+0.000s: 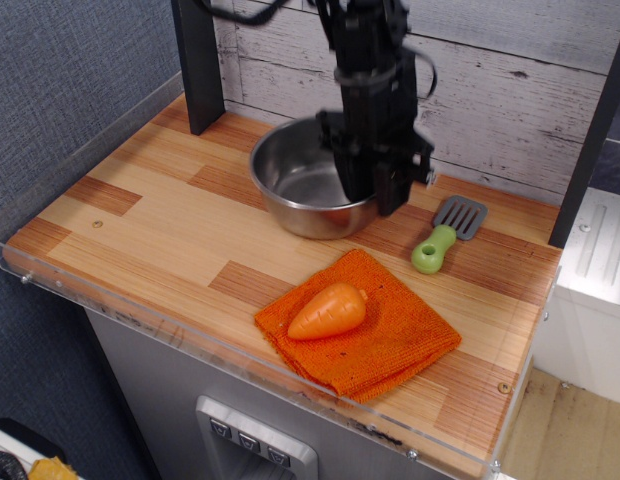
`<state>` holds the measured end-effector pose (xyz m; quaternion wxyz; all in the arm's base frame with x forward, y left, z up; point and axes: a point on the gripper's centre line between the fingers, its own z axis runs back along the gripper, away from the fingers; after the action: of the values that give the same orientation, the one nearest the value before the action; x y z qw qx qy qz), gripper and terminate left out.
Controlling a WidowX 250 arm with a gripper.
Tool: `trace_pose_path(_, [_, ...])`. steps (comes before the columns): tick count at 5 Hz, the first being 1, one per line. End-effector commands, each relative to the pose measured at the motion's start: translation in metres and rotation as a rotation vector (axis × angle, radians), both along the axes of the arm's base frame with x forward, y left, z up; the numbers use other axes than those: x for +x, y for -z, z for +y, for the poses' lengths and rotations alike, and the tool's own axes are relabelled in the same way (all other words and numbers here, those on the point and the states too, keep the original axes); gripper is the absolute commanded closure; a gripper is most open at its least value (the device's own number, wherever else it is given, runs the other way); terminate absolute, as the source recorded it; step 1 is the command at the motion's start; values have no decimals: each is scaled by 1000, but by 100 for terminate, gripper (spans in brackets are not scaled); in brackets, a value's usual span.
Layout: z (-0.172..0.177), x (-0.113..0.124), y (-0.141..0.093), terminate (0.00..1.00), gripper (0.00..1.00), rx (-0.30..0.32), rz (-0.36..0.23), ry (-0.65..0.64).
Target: Move the pot to the upper middle of table next to spatula.
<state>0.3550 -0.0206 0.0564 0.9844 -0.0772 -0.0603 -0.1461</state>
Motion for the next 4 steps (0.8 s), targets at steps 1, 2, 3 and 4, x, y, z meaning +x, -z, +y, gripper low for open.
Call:
trace_pose_path(1, [10, -8, -83, 0, 0, -28, -182, 12])
trace_pose_path(2, [24, -23, -116, 0, 0, 29, -182, -92])
trace_pose_path(3, [34, -59, -124, 0, 0, 78, -76, -314])
trace_pose_path(4, [36, -78, -118, 0, 0, 90, -37, -361])
